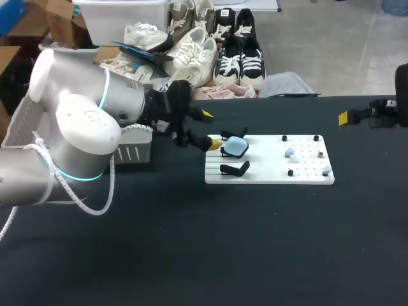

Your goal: Pick up each earbud case from the left stands, insert the matching earbuds, close the lid, and place the case in the box.

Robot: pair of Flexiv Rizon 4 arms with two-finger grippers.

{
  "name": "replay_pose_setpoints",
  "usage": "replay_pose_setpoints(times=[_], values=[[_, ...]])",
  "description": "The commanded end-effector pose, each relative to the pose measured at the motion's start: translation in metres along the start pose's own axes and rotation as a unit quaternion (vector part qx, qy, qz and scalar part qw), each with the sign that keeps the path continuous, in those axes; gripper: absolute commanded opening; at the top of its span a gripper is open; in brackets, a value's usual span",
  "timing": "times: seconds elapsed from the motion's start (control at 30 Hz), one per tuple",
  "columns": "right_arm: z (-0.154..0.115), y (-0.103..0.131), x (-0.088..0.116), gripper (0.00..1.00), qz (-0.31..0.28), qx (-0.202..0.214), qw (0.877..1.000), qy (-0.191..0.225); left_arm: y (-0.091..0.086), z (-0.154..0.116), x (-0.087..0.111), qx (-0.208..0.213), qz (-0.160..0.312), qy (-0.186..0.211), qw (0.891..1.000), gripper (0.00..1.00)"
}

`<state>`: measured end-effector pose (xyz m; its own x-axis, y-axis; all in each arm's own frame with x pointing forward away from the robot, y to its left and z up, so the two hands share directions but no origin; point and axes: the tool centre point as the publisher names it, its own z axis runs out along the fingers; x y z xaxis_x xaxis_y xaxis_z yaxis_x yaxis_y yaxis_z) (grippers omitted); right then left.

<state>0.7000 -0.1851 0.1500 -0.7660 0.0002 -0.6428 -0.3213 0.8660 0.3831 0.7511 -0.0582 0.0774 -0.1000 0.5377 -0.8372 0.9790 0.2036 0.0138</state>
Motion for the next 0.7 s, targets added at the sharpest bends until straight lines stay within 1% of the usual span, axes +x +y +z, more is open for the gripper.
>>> replay_pose_setpoints(times=[0.03,0.63,0.67,0.7], values=[[0.0,0.0,0.0,1.0,0.0,0.0,1.0,0.0,0.0001,0.0004,-0.0002,-0.001,0.0,0.0,1.0,1.0],[0.0,0.0,0.0,1.0,0.0,0.0,1.0,0.0,0.0001,0.0004,-0.0002,-0.001,0.0,0.0,1.0,1.0],[0.0,0.0,0.0,1.0,0.0,0.0,1.0,0.0,0.0019,0.0026,0.0018,-0.002,0.002,0.009,1.0,1.0],[0.0,0.0,0.0,1.0,0.0,0.0,1.0,0.0,0.0023,0.0044,0.0029,0.005,0.008,0.006,1.0,1.0]])
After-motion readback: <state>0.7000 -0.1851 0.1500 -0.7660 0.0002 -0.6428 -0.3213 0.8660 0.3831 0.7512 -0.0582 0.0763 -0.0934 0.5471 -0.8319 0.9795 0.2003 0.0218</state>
